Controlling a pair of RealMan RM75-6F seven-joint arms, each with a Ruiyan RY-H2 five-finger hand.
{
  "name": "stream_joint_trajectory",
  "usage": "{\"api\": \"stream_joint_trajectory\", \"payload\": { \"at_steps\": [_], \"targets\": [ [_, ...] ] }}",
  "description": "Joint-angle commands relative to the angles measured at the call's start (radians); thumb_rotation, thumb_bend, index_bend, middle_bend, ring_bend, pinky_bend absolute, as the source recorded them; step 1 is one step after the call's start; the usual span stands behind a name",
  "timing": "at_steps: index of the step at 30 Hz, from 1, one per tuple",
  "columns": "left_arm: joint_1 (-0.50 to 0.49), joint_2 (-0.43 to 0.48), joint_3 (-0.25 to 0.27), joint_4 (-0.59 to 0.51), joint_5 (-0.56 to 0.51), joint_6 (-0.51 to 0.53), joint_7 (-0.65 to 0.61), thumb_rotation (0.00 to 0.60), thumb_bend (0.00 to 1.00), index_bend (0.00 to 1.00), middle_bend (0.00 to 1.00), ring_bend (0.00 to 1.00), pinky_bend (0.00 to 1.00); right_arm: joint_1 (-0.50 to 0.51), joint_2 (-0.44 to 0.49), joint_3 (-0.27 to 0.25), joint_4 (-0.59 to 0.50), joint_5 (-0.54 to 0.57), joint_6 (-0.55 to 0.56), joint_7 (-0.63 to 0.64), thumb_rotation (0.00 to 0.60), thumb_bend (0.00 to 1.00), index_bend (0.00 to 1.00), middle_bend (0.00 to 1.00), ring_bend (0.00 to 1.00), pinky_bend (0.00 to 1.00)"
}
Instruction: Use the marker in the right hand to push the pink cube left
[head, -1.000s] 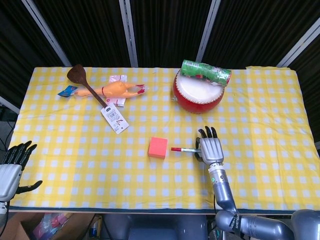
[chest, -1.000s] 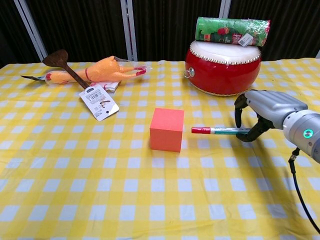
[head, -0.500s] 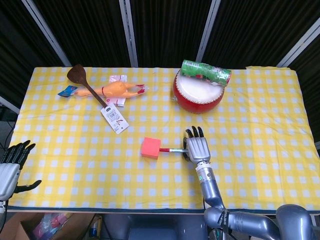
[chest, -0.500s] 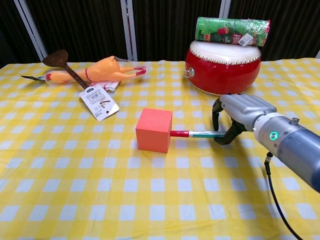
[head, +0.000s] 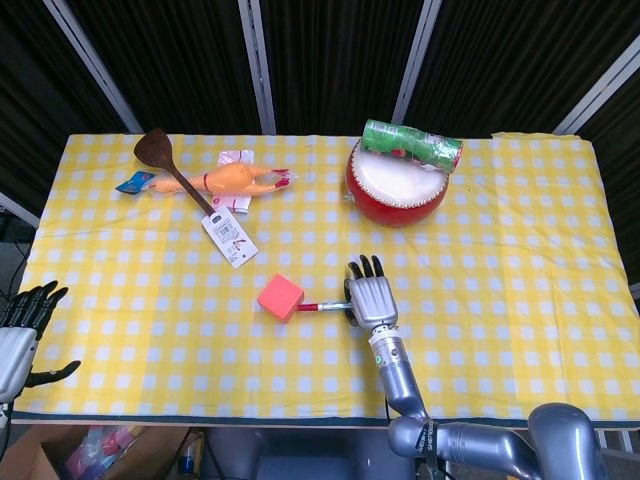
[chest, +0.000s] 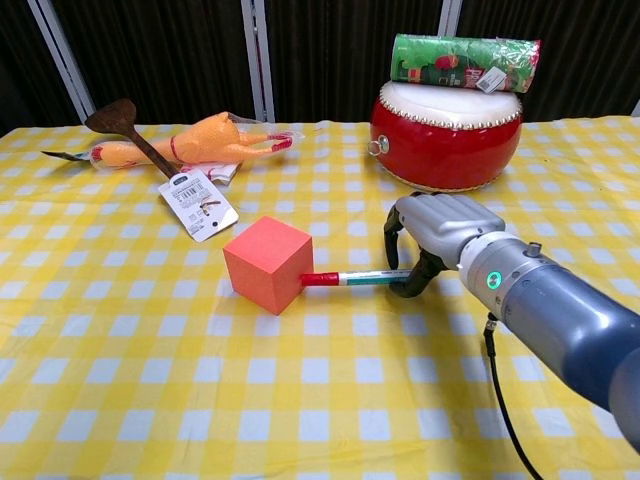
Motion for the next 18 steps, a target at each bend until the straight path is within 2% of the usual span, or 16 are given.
{"api": "stream_joint_trajectory", "payload": {
  "at_steps": [1,18],
  "targets": [
    [0.001,0.000,0.001,0.000,-0.001,0.000,0.001,0.600,0.00,0.00,0.00,0.00,0.00,-0.007,0.009,-0.002,-0.015,0.007,0.016,-0.009,0.600,0.52,0.66,0.19,0.01,0.01],
    [0.007,0.001,0.001,-0.001,0.011,0.017,0.000,0.600,0.00,0.00,0.00,0.00,0.00,-0.076,0.029,-0.040,-0.160,0.024,0.176,-0.080,0.600,0.54,0.66,0.19,0.00,0.01]
  ]
}}
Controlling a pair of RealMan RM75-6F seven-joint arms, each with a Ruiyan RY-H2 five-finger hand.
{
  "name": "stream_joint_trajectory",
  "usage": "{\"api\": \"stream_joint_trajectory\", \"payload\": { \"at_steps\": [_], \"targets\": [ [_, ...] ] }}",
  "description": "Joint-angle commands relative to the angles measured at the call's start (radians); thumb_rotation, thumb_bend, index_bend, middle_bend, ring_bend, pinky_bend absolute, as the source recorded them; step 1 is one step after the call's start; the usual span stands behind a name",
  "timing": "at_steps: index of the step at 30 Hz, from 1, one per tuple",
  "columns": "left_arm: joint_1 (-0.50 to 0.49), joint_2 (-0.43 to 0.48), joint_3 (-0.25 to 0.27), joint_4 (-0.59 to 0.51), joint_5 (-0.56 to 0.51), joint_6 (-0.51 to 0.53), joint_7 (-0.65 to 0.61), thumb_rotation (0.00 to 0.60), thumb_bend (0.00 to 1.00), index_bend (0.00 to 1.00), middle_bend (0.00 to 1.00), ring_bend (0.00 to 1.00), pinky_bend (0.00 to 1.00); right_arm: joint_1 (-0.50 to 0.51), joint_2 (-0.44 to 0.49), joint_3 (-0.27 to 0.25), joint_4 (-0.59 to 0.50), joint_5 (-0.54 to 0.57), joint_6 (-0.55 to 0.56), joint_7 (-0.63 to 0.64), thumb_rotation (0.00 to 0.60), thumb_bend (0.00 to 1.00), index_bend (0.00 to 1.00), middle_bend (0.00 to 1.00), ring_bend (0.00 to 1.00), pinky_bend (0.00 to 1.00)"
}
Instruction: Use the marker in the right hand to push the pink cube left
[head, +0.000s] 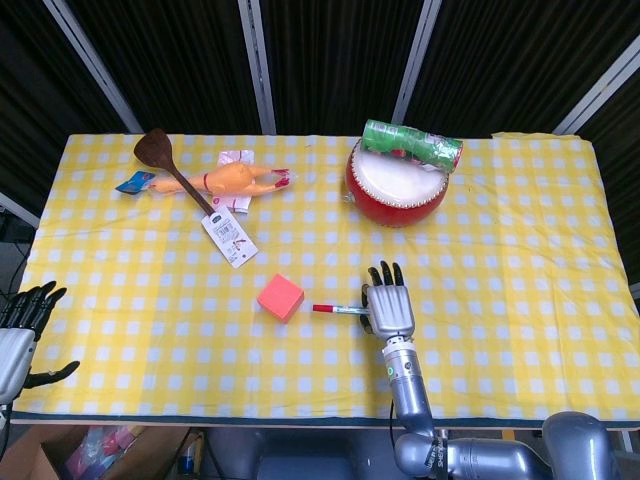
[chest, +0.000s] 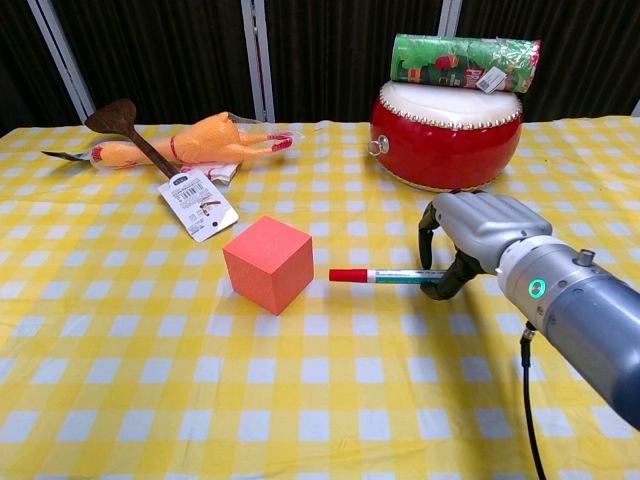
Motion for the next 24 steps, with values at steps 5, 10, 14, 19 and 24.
{"api": "stream_joint_trajectory", "payload": {
  "at_steps": [5,10,14,19,24],
  "targets": [
    [0.003,0.000,0.002,0.001,0.006,0.006,-0.003,0.600,0.00,0.00,0.00,0.00,0.00,-0.015,-0.020,-0.008,-0.019,-0.002,0.027,-0.004,0.600,0.54,0.66,0.19,0.00,0.01],
    [0.003,0.000,0.002,0.001,0.007,0.006,-0.008,0.600,0.00,0.00,0.00,0.00,0.00,-0.018,-0.042,0.015,-0.026,0.010,0.040,0.006,0.600,0.54,0.67,0.20,0.01,0.01],
    [0.003,0.001,0.001,0.001,0.005,0.005,-0.014,0.600,0.00,0.00,0.00,0.00,0.00,-0.017,-0.054,0.034,-0.034,0.024,0.039,0.015,0.600,0.54,0.67,0.20,0.00,0.01],
    [0.002,0.003,0.003,0.000,0.007,0.003,-0.017,0.600,0.00,0.00,0.00,0.00,0.00,-0.005,-0.076,0.054,-0.015,0.051,0.024,0.007,0.600,0.54,0.67,0.20,0.01,0.01],
    [0.003,0.006,0.002,-0.001,0.003,0.001,-0.025,0.600,0.00,0.00,0.00,0.00,0.00,0.020,-0.109,0.076,0.032,0.064,-0.001,0.006,0.600,0.54,0.67,0.20,0.01,0.01]
  ]
}}
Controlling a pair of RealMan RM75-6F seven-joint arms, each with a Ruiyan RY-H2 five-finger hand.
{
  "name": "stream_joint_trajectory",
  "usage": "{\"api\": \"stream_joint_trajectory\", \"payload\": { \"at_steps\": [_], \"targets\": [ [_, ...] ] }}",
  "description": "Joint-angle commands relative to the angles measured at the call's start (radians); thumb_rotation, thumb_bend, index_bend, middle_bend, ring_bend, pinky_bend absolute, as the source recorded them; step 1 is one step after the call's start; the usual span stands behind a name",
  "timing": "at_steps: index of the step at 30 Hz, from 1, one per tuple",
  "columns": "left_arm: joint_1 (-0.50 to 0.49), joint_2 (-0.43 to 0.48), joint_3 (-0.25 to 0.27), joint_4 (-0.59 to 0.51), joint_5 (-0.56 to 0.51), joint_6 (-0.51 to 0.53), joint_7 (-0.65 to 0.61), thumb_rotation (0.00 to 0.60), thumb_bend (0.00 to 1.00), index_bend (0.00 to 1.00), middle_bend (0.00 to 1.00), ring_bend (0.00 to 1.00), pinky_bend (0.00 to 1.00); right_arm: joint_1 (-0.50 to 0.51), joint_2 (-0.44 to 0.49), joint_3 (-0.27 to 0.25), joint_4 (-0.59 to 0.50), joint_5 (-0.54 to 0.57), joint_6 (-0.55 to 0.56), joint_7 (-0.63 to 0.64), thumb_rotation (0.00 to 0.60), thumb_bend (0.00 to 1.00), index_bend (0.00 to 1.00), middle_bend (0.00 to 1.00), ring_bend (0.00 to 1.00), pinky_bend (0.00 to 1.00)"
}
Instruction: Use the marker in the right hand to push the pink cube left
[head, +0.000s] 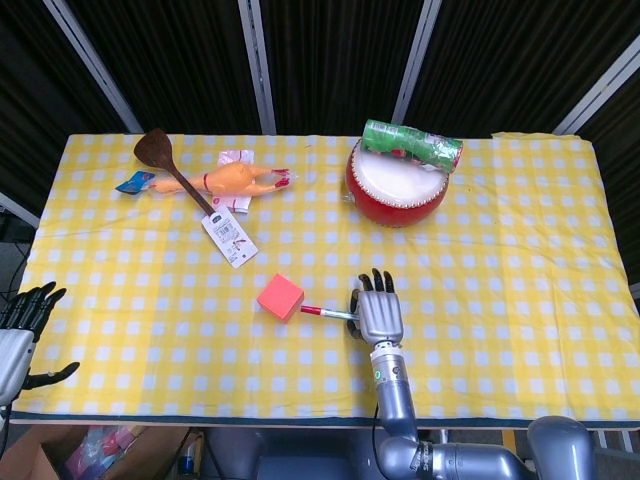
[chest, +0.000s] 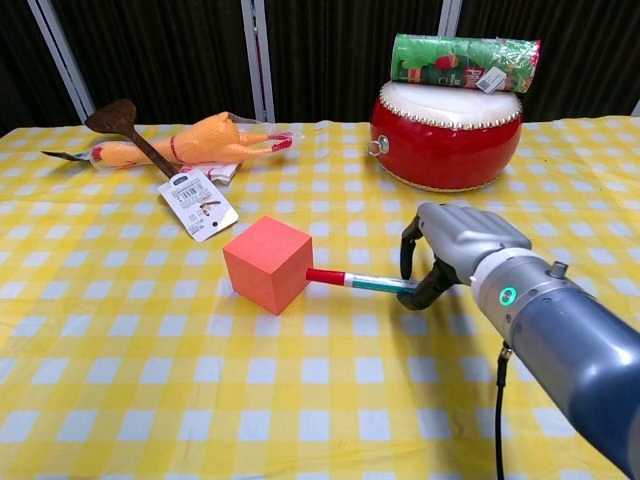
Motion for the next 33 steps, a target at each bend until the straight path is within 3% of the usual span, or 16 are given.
{"api": "stream_joint_trajectory", "payload": {
  "at_steps": [1,14,33],
  "targets": [
    [0.001,0.002,0.000,0.000,-0.002,-0.001,-0.006,0.600,0.00,0.00,0.00,0.00,0.00,0.022,-0.026,0.019,0.037,0.011,-0.019,-0.003,0.600,0.54,0.67,0.20,0.01,0.01],
    [0.003,0.011,0.000,0.000,-0.014,-0.008,-0.025,0.600,0.00,0.00,0.00,0.00,0.00,0.108,-0.105,0.096,0.153,0.033,-0.086,-0.002,0.600,0.54,0.67,0.20,0.01,0.01],
    [0.016,0.015,0.001,0.001,-0.023,0.002,-0.029,0.600,0.00,0.00,0.00,0.00,0.00,0.202,-0.185,0.149,0.245,0.050,-0.136,-0.007,0.600,0.54,0.67,0.20,0.01,0.02]
  ]
}}
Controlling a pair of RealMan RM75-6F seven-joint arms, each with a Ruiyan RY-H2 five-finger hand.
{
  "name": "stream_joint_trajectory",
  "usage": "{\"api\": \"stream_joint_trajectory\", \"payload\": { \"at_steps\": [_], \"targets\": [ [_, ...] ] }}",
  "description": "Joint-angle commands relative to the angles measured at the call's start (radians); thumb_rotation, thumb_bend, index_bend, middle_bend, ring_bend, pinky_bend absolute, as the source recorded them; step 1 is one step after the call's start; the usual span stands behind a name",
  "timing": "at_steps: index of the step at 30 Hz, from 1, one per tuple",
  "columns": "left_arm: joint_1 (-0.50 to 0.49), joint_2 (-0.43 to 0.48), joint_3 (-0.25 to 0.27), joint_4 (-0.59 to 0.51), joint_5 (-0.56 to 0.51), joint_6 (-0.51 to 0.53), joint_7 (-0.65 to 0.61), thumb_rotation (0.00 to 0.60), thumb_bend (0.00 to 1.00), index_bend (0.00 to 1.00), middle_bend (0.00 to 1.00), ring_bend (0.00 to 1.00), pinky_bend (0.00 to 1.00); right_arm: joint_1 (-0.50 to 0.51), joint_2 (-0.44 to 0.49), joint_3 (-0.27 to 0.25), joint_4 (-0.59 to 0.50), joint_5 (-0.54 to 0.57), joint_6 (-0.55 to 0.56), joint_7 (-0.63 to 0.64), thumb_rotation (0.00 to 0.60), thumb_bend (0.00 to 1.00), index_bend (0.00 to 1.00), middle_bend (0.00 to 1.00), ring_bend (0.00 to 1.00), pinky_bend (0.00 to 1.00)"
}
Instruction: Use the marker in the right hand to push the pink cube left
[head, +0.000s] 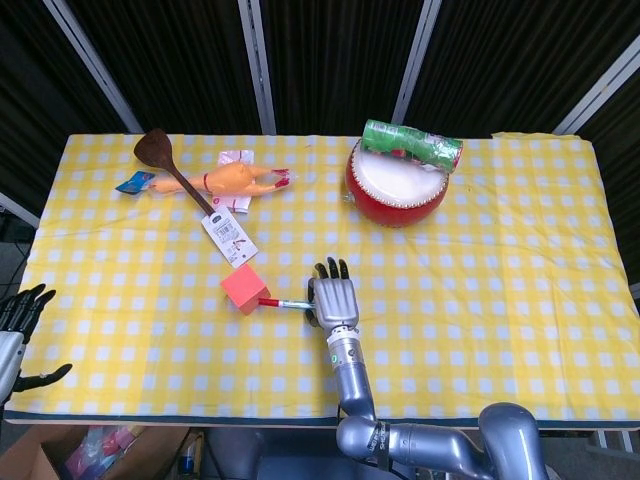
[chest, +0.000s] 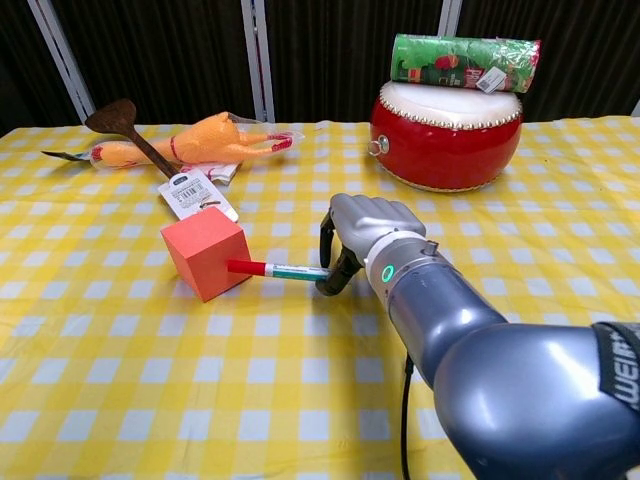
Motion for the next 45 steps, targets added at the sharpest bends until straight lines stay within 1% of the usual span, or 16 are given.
{"api": "stream_joint_trajectory", "payload": {
  "at_steps": [1,8,12,16,19,24,26,30,34,37,39,41,45],
  "targets": [
    [0.001,0.001,0.000,0.000,-0.002,0.001,-0.002,0.600,0.00,0.00,0.00,0.00,0.00,0.017,-0.016,0.010,0.021,0.005,-0.011,0.001,0.600,0.54,0.67,0.20,0.00,0.02],
    [0.004,0.004,0.000,0.001,-0.004,0.003,-0.011,0.600,0.00,0.00,0.00,0.00,0.00,0.054,-0.052,0.030,0.072,0.009,-0.038,0.009,0.600,0.54,0.67,0.20,0.01,0.02],
    [0.005,0.005,-0.001,0.003,-0.005,0.001,-0.014,0.600,0.00,0.00,0.00,0.00,0.00,0.066,-0.065,0.026,0.084,0.004,-0.042,0.010,0.600,0.54,0.67,0.20,0.01,0.02],
    [0.007,0.006,0.000,0.004,-0.005,0.002,-0.016,0.600,0.00,0.00,0.00,0.00,0.00,0.059,-0.058,0.015,0.068,-0.007,-0.025,0.007,0.600,0.54,0.67,0.20,0.01,0.02],
    [0.008,0.006,0.000,0.005,-0.004,0.004,-0.016,0.600,0.00,0.00,0.00,0.00,0.00,0.038,-0.031,-0.003,0.030,-0.015,-0.002,-0.003,0.600,0.54,0.67,0.20,0.01,0.02],
    [0.010,0.005,0.001,0.007,0.000,0.007,-0.013,0.600,0.00,0.00,0.00,0.00,0.00,-0.017,0.053,-0.037,-0.081,-0.028,0.053,-0.027,0.600,0.54,0.67,0.20,0.01,0.02],
    [0.010,0.004,0.002,0.008,0.002,0.007,-0.007,0.600,0.00,0.00,0.00,0.00,0.00,-0.043,0.102,-0.054,-0.137,-0.042,0.080,-0.039,0.600,0.54,0.67,0.20,0.01,0.02],
    [0.012,-0.001,0.003,0.009,0.004,0.010,0.006,0.600,0.00,0.00,0.00,0.00,0.00,-0.097,0.225,-0.093,-0.250,-0.073,0.113,-0.054,0.600,0.54,0.67,0.21,0.01,0.04],
    [0.015,-0.005,0.002,0.012,0.013,0.021,0.014,0.600,0.00,0.00,0.00,0.00,0.00,-0.150,0.364,-0.150,-0.316,-0.118,0.101,-0.039,0.600,0.54,0.67,0.21,0.01,0.04],
    [0.016,-0.010,0.003,0.019,0.018,0.026,0.026,0.600,0.00,0.00,0.00,0.00,0.00,-0.196,0.470,-0.182,-0.337,-0.139,0.076,0.014,0.600,0.54,0.67,0.21,0.01,0.04],
    [0.016,-0.013,0.005,0.022,0.020,0.025,0.036,0.600,0.00,0.00,0.00,0.00,0.00,-0.218,0.524,-0.198,-0.338,-0.146,0.055,0.047,0.600,0.54,0.67,0.21,0.01,0.04],
    [0.016,-0.016,0.006,0.023,0.023,0.024,0.049,0.600,0.00,0.00,0.00,0.00,0.00,-0.235,0.567,-0.218,-0.328,-0.163,0.032,0.080,0.600,0.54,0.67,0.21,0.01,0.04],
    [0.015,-0.023,0.006,0.021,0.020,0.020,0.076,0.600,0.00,0.00,0.00,0.00,0.00,-0.262,0.613,-0.243,-0.288,-0.177,-0.003,0.147,0.600,0.54,0.67,0.21,0.01,0.04]
  ]
}}
